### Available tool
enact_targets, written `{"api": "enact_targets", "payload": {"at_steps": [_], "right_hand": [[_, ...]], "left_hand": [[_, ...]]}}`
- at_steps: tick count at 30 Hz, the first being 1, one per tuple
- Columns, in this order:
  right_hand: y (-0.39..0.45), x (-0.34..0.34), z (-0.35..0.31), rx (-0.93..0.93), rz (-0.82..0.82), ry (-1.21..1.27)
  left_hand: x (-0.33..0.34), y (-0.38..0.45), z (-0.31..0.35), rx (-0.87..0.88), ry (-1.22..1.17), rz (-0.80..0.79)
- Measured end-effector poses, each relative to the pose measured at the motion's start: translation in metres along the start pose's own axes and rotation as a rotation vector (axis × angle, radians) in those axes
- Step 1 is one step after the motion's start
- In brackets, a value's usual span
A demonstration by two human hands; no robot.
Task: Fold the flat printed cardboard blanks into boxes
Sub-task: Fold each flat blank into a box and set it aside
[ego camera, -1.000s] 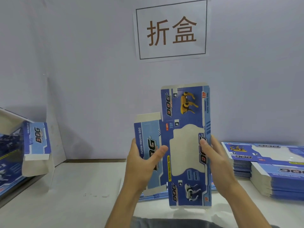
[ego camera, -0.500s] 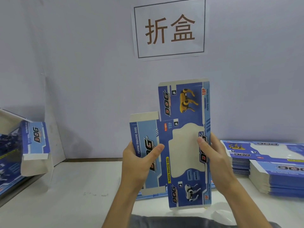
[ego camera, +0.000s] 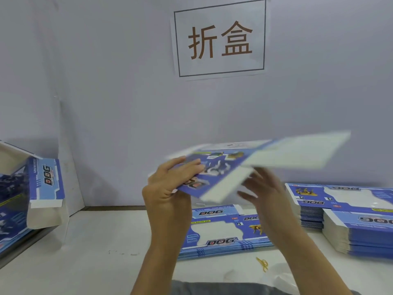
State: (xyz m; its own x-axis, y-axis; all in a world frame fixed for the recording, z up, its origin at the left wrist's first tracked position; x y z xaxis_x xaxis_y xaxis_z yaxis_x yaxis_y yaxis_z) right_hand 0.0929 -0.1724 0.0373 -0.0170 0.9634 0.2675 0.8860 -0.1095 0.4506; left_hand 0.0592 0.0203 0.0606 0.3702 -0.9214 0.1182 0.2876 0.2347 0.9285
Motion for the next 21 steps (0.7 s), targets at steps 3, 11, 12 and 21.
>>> {"api": "enact_targets", "payload": {"at_steps": [3,11,12,21], "right_hand": [[-0.015,0.021,-0.013,0.082,-0.421,0.362],[-0.020,0.026,-0.001,0.244,-0.410,0.500],[-0.016,0.022,0.004,0.235,-0.348,0.437],[-0.008,0.015,0.038,0.236,-0.288,-0.020]], "left_hand": [[-0.004,-0.007,-0.002,0.149,0.209,-0.036],[0.009,-0.022,-0.028,-0.036,0.216,-0.279],[0.013,-0.024,-0.034,-0.132,0.219,-0.376],[0.037,-0.043,-0.038,-0.488,0.053,-0.612]]}}
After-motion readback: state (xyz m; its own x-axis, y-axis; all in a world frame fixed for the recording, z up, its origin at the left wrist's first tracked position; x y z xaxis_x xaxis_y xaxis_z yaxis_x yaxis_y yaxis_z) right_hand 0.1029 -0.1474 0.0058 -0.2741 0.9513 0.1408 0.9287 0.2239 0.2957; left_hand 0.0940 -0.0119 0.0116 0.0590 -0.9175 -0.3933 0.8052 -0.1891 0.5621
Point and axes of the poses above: each hand's wrist, its own y-axis towards the middle knuckle, its own x-axis out of the palm, z = x × y, the point moved 6 cm from there along y, towards the middle knuckle, and after that the axes turned 2 degrees about x, right-handed, at the moved point
